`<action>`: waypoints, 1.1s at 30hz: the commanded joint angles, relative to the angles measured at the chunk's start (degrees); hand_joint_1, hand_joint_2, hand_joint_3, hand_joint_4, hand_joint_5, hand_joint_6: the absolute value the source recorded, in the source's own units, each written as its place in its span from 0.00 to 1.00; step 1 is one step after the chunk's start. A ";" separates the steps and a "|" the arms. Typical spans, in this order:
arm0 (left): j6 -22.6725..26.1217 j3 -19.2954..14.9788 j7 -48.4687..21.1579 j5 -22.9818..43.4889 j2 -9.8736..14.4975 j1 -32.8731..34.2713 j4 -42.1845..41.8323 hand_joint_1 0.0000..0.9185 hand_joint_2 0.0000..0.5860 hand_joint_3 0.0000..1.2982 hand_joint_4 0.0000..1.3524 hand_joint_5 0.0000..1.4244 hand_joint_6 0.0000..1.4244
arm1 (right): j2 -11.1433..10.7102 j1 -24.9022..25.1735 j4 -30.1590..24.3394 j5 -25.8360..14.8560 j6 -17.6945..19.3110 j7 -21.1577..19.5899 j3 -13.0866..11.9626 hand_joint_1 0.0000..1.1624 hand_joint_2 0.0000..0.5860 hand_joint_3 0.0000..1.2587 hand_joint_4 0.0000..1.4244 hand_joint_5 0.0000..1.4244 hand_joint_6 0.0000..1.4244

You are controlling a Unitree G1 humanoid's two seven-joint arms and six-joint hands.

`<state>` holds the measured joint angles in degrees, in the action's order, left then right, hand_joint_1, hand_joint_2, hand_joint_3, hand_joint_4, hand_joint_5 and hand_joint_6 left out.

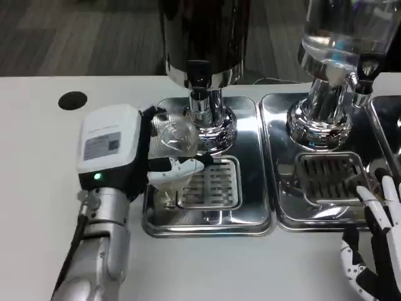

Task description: Grasp the cup under the faucet to collect the drink, then remove the cup.

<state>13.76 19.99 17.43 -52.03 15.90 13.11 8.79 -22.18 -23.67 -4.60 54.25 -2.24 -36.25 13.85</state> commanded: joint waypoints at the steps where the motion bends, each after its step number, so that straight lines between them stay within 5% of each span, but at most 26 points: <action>1: 0.23 1.65 0.41 -0.56 -1.64 4.01 4.47 0.78 0.04 0.70 0.74 0.81 1.00 | 0.06 -0.57 -2.21 0.67 -0.15 1.08 -0.43 0.38 0.94 0.16 0.00 0.00 0.06; 20: -2.53 4.35 6.97 1.81 -6.23 6.46 14.86 0.74 0.04 0.64 0.68 0.76 0.98 | 0.57 -1.14 -2.66 0.85 -0.36 2.14 -0.91 0.37 0.93 0.16 0.00 0.00 0.06; 23: -3.15 4.29 7.58 2.43 -6.19 6.19 15.14 0.62 0.07 0.58 0.58 0.69 0.91 | 0.64 -1.07 -2.33 0.64 -0.34 2.13 -1.02 0.37 0.93 0.18 0.00 0.00 0.06; 26: -5.47 3.86 7.06 3.79 -5.09 5.43 14.42 0.27 0.15 0.50 0.47 0.61 0.78 | 0.70 -0.89 -1.64 0.24 -0.10 2.00 -1.19 0.37 0.94 0.19 0.00 0.00 0.06; 33: -7.71 3.20 6.97 5.27 -3.10 4.03 12.95 0.07 0.09 0.41 0.37 0.51 0.63 | 1.05 -0.23 -0.82 0.58 0.00 1.99 -0.88 0.38 0.94 0.21 0.00 0.00 0.06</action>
<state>6.86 23.53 24.51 -47.34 12.07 18.00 22.77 -21.12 -24.29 -5.95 54.62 -2.47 -34.15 13.16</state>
